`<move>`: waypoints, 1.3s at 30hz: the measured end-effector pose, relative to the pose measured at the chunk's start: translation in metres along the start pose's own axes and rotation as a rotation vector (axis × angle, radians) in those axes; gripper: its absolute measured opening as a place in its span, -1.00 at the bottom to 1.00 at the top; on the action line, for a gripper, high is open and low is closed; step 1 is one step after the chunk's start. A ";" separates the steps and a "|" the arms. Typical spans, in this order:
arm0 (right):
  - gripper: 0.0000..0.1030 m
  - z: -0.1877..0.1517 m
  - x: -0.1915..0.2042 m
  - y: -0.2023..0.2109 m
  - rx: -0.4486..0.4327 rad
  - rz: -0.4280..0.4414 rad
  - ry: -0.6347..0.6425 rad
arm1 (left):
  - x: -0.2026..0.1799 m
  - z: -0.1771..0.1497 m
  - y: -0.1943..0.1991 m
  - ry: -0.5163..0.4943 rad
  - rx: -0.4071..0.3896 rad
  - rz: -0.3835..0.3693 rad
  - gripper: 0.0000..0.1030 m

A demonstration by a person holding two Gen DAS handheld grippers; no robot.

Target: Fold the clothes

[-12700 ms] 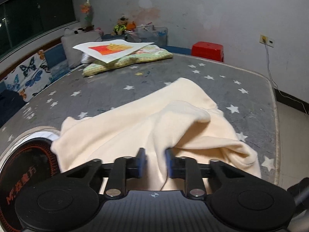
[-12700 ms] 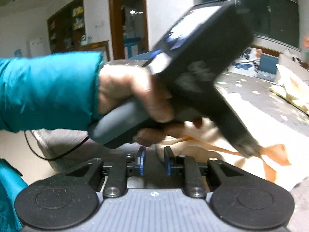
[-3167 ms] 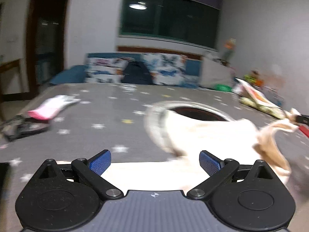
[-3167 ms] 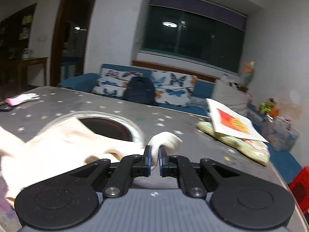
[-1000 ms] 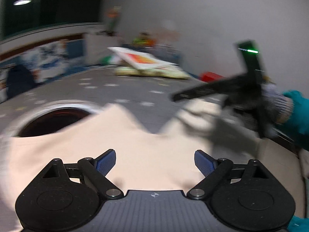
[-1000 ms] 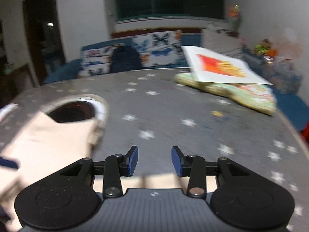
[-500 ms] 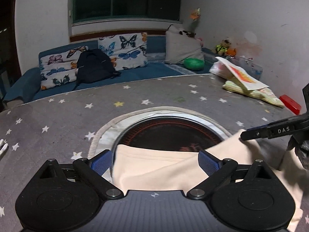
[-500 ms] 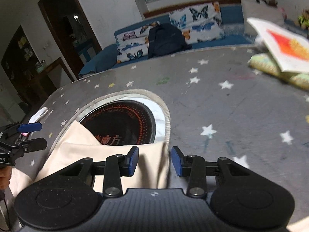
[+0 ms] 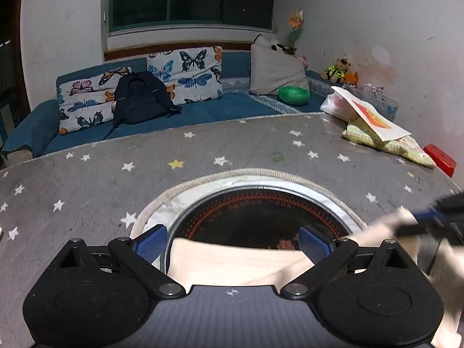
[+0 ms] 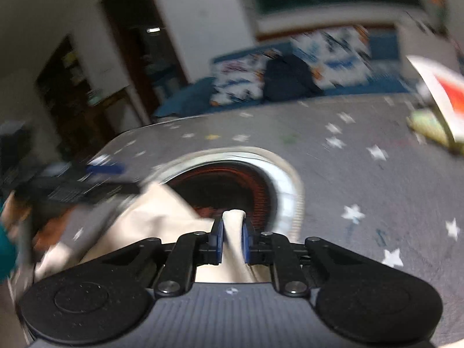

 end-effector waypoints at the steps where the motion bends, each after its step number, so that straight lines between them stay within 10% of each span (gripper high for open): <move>1: -0.77 -0.004 0.017 0.007 0.000 0.029 0.074 | -0.001 0.002 0.000 0.000 -0.004 -0.002 0.91; 12: -0.76 -0.092 0.111 0.028 0.112 0.171 0.655 | -0.045 -0.004 -0.003 -0.029 0.005 -0.127 0.91; 26: -0.63 -0.039 0.074 0.046 0.057 0.078 0.271 | -0.085 -0.035 0.014 -0.203 -0.015 -0.240 0.90; 39: -0.67 -0.060 0.047 0.022 0.238 0.077 0.184 | 0.010 -0.023 -0.001 -0.206 -0.002 -0.011 0.91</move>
Point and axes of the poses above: each gripper's, at about its wrist camera, not at the fingertips, and y roughly against the way its jaws point, x to its left, z to its top, the point moved 9 cm from there along -y, roughly the way its jaws point, and after that the axes turned 15 degrees about -x, right-handed, at the moved point
